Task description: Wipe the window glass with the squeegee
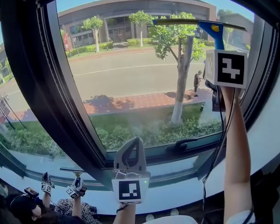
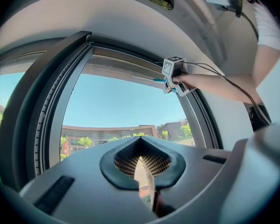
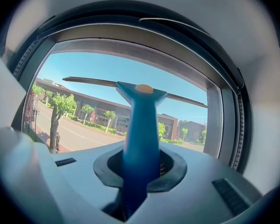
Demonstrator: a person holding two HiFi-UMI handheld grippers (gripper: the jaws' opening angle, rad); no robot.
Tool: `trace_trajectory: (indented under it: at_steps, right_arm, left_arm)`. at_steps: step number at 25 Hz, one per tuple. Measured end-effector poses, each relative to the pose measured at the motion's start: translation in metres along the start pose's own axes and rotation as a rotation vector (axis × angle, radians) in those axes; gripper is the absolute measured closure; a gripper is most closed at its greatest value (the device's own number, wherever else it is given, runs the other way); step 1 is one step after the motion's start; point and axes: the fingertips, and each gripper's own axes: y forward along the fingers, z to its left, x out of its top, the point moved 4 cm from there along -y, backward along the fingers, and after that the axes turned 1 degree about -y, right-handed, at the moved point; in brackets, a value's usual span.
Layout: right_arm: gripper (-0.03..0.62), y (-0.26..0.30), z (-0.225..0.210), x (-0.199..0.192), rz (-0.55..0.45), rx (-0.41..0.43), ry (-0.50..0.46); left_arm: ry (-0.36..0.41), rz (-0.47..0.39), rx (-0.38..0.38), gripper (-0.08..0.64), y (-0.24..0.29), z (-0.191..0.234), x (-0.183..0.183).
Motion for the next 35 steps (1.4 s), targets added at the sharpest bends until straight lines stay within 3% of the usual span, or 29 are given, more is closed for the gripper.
trace_trajectory:
  at_steps: [15,35]
  right_arm:
    - [0.523,-0.005,0.013,-0.042,0.068,-0.014,0.001]
    - [0.524,-0.015,0.033,-0.112,0.187,-0.017,-0.001]
  left_arm:
    - [-0.019,0.037,0.011,0.568,-0.010,0.005,-0.009]
    - [-0.038,0.090,-0.035,0.568,-0.012,-0.010,-0.020]
